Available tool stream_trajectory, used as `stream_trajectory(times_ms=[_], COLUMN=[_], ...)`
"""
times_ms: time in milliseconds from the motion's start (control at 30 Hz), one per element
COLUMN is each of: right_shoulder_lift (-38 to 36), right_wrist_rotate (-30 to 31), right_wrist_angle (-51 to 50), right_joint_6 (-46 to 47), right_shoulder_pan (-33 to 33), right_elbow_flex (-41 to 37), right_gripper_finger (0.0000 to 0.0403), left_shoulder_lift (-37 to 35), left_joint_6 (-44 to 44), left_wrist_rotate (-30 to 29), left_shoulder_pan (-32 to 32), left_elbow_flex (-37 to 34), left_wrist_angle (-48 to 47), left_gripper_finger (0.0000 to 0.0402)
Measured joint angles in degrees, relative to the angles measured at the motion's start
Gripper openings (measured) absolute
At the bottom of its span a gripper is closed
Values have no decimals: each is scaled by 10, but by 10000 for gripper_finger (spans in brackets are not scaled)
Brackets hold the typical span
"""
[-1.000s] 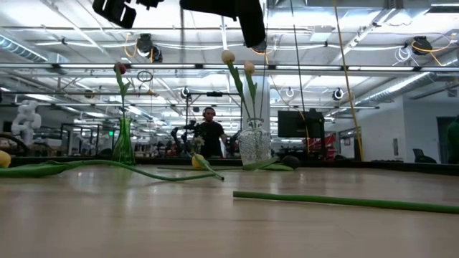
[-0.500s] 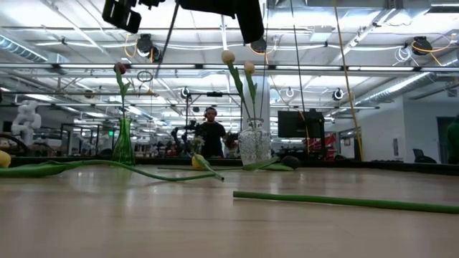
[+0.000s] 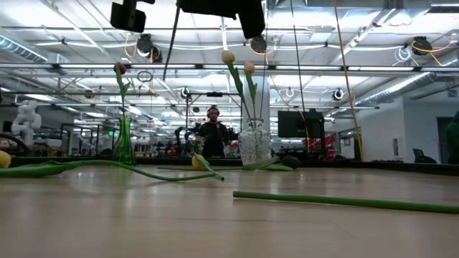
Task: Sort flowers into vase by color
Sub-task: Put the red tulip into the green vase
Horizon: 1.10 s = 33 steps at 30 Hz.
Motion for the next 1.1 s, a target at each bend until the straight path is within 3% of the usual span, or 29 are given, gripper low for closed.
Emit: stream_trajectory(times_ms=[200, 567, 900, 1100], right_shoulder_lift=[0, -7, -65, -88], right_wrist_rotate=[3, 2, 20, 18], right_wrist_angle=[-35, -121, -219, -422], right_joint_6=[55, 219, 334, 473], right_shoulder_pan=[0, 2, 10, -2], right_elbow_flex=[0, 0, 13, 122], right_gripper_finger=[0, 0, 0, 0], left_shoulder_lift=[0, -2, -17, -19], left_joint_6=[16, 130, 223, 284], left_wrist_rotate=[10, 103, 122, 119], left_shoulder_pan=[13, 54, 133, 157], left_elbow_flex=[0, 0, -1, -1], left_wrist_angle=[-2, -10, -178, -263], left_gripper_finger=[159, 164, 164, 164])
